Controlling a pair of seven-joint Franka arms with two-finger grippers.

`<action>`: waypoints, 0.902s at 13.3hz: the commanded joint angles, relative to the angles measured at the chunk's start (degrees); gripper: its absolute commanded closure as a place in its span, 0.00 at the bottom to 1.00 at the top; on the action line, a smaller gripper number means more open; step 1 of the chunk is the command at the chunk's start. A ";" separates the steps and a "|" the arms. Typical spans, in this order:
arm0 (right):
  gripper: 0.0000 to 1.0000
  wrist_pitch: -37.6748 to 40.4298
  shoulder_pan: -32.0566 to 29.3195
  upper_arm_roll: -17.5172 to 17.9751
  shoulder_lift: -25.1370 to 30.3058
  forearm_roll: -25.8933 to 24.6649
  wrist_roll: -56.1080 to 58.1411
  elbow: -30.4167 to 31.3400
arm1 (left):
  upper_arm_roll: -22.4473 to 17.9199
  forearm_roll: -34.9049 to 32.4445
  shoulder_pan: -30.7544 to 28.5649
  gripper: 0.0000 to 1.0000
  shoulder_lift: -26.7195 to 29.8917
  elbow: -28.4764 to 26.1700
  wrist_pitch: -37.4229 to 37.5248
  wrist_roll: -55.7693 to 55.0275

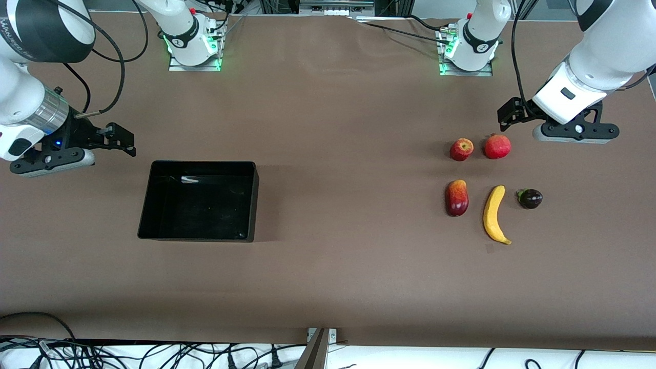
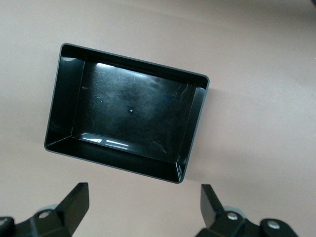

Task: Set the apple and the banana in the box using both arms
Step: 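Move the right gripper down to the edge of the black box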

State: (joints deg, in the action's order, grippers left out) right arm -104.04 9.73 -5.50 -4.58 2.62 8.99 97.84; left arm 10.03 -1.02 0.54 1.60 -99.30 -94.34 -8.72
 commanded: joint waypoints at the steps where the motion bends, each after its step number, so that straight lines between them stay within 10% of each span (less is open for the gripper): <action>1: 0.00 1.47 -1.12 1.02 0.10 -1.03 0.32 -1.07 | -0.18 1.20 -0.36 0.00 -1.33 1.65 0.91 0.46; 8: 0.00 -0.35 -1.55 0.93 -2.18 -3.67 -0.47 2.77 | 1.21 1.37 0.61 0.00 -1.42 3.23 1.35 0.28; 12: 0.00 -21.05 -1.99 -1.87 -6.22 -3.85 -0.47 17.08 | 1.84 1.37 -0.10 0.00 -1.42 3.15 1.35 0.46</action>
State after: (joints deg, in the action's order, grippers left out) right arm -116.43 8.60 -6.66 -9.61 -0.44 8.83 108.01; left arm 11.88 -0.98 0.90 1.02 -97.99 -94.31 -8.68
